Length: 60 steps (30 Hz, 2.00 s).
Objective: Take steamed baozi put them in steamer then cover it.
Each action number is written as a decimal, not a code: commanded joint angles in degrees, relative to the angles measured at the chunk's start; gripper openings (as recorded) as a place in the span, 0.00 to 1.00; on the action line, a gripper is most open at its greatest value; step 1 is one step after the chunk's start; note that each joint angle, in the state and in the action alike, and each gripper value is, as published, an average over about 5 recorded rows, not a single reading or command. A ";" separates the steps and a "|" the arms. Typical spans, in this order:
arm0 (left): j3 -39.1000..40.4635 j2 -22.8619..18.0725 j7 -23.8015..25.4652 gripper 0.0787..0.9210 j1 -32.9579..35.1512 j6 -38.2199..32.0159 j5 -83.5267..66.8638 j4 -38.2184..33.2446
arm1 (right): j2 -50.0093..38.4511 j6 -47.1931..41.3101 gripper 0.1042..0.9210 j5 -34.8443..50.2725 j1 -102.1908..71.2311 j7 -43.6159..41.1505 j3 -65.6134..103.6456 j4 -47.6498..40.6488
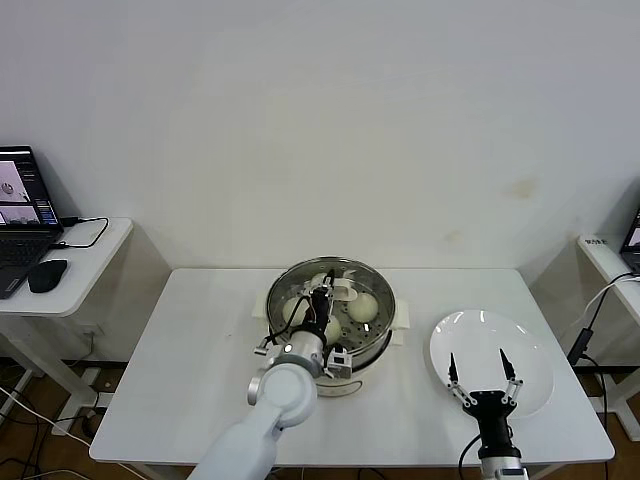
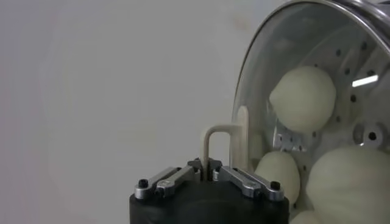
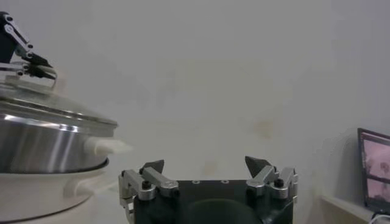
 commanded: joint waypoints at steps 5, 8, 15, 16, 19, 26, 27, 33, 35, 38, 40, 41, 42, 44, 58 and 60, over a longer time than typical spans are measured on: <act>-0.48 -0.76 -0.43 0.07 0.77 -1.14 0.80 -0.10 | -0.05 0.07 0.88 -0.02 0.00 -0.08 -0.08 -0.02; -0.63 -0.82 -0.39 0.07 1.34 -1.25 0.73 -1.14 | -0.06 0.07 0.88 -0.05 0.00 -0.11 -0.12 -0.06; -1.92 0.46 -0.84 0.21 4.36 -1.40 0.13 -6.32 | -0.05 0.15 0.88 -0.15 -0.11 -0.14 -0.25 -0.10; -2.18 0.83 -0.97 0.24 5.10 -1.46 -0.17 -7.34 | -0.06 0.17 0.88 -0.15 -0.13 -0.14 -0.25 -0.10; -2.97 2.63 -1.53 0.35 8.14 -1.80 -1.63 -11.28 | -0.17 0.21 0.88 -0.14 -0.22 -0.14 -0.23 -0.07; -5.13 6.62 -2.68 0.58 16.63 -3.09 -9.14 -21.38 | -0.70 0.25 0.88 -0.02 -0.42 -0.14 -0.49 0.05; -5.59 7.04 -2.96 0.62 17.97 -3.33 -11.00 -22.80 | -0.83 0.24 0.88 0.03 -0.45 -0.14 -0.61 0.07; -10.68 9.62 -7.47 0.82 29.06 -4.45 -25.51 -31.41 | -2.43 0.38 0.88 1.04 -1.09 -0.18 -1.16 0.60; -14.27 10.66 -12.72 0.86 33.52 -5.48 -35.45 -33.16 | -2.97 0.23 0.88 1.61 -1.26 -0.30 -1.20 0.94; -21.99 11.68 -23.84 0.88 38.83 -12.28 -54.43 -32.78 | -3.26 -0.44 0.88 2.45 -1.13 -0.65 -1.25 1.28; -28.19 11.25 -26.59 0.88 41.47 -19.31 -66.73 -30.93 | -3.31 -0.86 0.88 2.79 -1.06 -0.90 -1.35 1.26; -30.55 10.90 -26.93 0.88 42.45 -22.42 -71.62 -29.99 | -3.32 -0.98 0.88 2.86 -1.06 -0.98 -1.42 1.19; -32.69 10.55 -27.26 0.88 43.71 -25.13 -76.21 -28.96 | -3.38 -1.14 0.88 2.97 -1.13 -1.08 -1.49 1.10; -35.41 10.18 -28.88 0.88 45.97 -29.13 -82.62 -27.18 | -4.46 -1.51 0.88 3.58 -1.77 -1.32 -2.04 0.95; -36.24 7.50 -28.58 0.88 53.06 -32.56 -93.46 -21.88 | -9.32 -6.54 0.88 10.44 -6.69 -3.17 -2.54 3.53; -36.03 7.40 -28.31 0.88 53.08 -33.06 -93.32 -20.89 | -9.00 -6.66 0.88 10.12 -7.10 -3.32 -2.68 3.78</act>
